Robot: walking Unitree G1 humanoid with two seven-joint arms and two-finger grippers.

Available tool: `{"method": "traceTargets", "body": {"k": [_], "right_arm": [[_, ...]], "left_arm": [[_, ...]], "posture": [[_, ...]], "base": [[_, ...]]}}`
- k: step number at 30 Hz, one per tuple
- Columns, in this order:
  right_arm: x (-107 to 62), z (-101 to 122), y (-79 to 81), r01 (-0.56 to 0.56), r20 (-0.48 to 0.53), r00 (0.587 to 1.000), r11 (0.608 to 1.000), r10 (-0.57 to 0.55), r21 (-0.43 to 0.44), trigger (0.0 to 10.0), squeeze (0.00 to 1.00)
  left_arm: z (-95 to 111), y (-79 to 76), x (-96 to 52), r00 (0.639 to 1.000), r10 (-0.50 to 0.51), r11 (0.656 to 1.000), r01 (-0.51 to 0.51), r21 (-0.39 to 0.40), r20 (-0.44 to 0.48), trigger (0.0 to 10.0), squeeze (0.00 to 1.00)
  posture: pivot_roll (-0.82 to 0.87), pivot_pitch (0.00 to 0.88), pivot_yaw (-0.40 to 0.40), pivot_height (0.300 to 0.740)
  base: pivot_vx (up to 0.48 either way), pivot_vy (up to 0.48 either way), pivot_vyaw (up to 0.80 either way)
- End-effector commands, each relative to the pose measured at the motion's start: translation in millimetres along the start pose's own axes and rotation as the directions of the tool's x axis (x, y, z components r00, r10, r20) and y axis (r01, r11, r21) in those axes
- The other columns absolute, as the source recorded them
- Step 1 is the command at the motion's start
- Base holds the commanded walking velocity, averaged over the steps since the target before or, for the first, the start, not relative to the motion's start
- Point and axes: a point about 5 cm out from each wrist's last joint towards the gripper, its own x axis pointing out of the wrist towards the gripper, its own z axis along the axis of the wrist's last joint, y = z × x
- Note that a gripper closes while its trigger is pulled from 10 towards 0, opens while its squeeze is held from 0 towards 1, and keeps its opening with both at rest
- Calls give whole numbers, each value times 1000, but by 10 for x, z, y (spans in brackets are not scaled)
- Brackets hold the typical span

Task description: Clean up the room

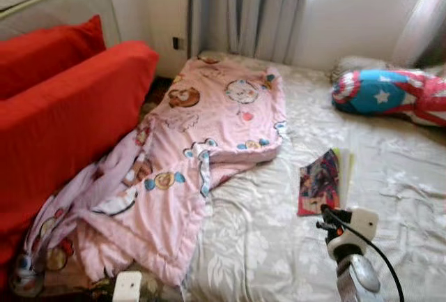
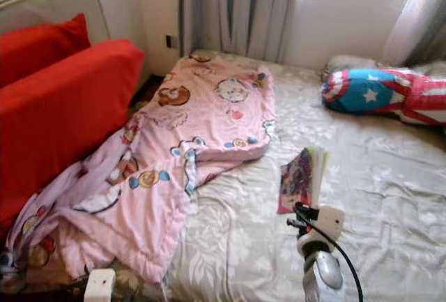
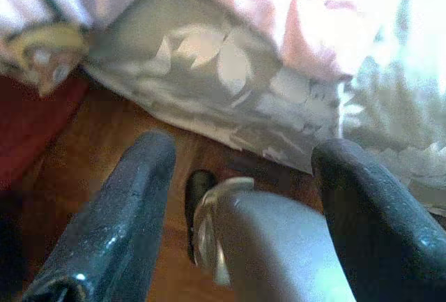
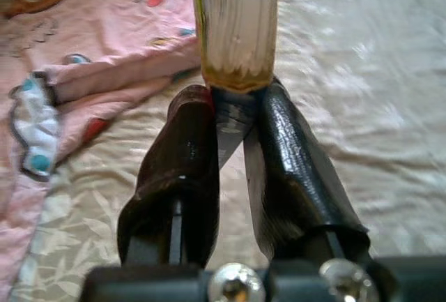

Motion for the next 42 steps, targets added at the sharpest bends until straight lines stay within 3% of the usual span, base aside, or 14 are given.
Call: {"method": "traceTargets", "body": {"k": [1,15,26,42], "right_arm": [[20,136,-48,7,69,998,1000,-6,-16,10000,0],[15,84,-29,3,38,999,1000,-2,-17,10000,0],[9,80,-32,12,44,999,1000,-12,-10,10000,0],[17,59,-34,2,22,1000,1000,-2,-9,10000,0]], "left_arm": [[-19,-39,1,1000,-13,1000,13,8,-11,10000,0],[-27,-9,-7,1000,-15,1000,15,20,-11,10000,0],[-25,19,-9,1000,-11,1000,12,25,-11,10000,0],[4,-47,8,1000,-19,1000,19,25,-7,10000,0]], "posture": [[21,0,-104,740],[23,0,-94,740],[23,0,-89,740],[23,0,-92,740]], "base": [[0,-480,0],[0,-480,-467],[0,-428,0],[0,0,0]]}}
